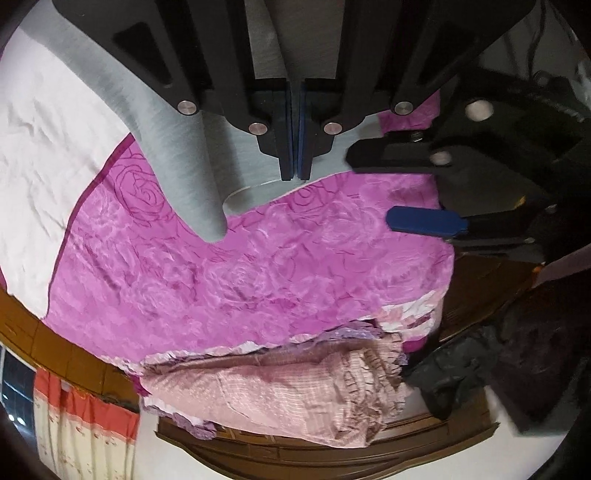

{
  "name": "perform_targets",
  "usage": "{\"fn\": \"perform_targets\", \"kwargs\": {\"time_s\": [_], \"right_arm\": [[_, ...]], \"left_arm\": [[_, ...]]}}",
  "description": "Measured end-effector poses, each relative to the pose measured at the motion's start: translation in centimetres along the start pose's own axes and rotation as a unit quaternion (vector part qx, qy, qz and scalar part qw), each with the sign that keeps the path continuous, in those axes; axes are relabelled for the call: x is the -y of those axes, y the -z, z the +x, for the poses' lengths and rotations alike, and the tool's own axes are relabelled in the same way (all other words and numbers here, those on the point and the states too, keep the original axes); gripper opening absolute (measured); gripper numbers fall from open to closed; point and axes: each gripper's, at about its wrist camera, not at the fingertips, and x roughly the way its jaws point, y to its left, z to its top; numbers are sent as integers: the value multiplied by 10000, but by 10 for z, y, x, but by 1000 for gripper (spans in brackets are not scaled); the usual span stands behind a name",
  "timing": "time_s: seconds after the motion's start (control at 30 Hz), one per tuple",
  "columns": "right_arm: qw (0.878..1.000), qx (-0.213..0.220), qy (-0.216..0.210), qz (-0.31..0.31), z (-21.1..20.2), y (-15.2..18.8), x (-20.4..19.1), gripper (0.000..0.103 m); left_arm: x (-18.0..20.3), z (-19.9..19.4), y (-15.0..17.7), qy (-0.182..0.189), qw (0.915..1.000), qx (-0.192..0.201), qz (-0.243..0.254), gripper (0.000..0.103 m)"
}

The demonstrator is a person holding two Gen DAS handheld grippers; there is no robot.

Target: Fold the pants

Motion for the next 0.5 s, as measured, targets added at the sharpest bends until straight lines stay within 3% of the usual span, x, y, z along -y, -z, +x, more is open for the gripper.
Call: {"fn": "perform_targets", "kwargs": {"time_s": [0.5], "right_arm": [[9989,164,-430,107,-12,-7,-13,0]], "left_arm": [[-22,-13,4,135,9987,111,-485,67]]}}
